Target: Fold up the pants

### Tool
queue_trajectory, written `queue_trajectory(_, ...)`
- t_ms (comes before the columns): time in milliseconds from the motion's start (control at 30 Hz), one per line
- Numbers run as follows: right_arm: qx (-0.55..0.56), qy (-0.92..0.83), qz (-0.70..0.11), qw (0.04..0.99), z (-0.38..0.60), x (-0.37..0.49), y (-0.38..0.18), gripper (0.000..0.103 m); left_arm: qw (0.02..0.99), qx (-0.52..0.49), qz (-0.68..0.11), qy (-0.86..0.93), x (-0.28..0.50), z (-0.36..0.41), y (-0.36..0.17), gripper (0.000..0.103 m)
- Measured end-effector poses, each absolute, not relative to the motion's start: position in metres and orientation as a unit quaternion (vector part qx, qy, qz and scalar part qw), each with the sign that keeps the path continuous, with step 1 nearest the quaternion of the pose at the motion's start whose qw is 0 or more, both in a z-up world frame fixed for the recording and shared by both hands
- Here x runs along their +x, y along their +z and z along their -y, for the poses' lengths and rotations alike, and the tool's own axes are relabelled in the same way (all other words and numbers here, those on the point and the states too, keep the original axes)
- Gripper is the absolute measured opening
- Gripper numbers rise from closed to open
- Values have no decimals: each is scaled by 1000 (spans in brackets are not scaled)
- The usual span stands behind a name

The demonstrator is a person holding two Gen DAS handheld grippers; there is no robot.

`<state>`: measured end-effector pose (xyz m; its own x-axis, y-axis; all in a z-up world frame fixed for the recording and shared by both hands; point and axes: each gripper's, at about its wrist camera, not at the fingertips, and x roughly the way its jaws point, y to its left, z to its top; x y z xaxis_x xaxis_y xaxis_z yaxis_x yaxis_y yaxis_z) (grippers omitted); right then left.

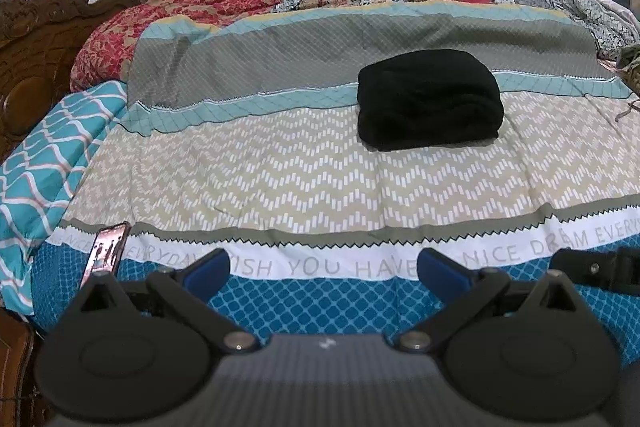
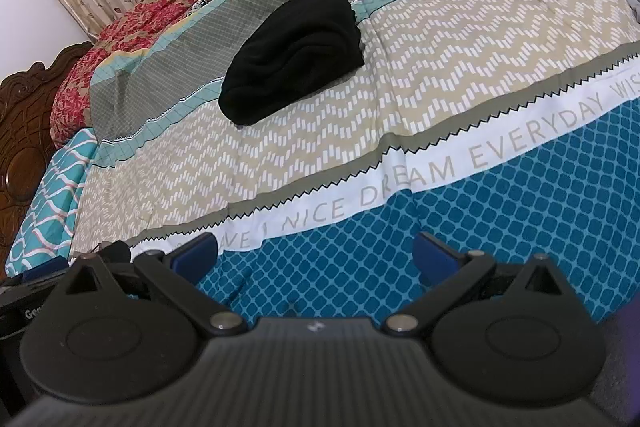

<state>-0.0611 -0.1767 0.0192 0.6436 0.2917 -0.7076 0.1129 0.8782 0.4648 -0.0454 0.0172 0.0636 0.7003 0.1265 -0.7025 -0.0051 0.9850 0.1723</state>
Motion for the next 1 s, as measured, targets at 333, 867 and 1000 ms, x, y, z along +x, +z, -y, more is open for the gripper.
queue_trajectory(333,242,50,-421,873,178,-60,18,103,913,78,-401,26,-42,-14,59,103)
queue_trajectory(867,245,49,-424,871,180,-58,16,103,905,66,-421,9,-38,-14,51,103)
queue_trajectory(1000,244,49,-423,871,180,-58,16,103,904,59,-423,-3,-39,-13,50,103)
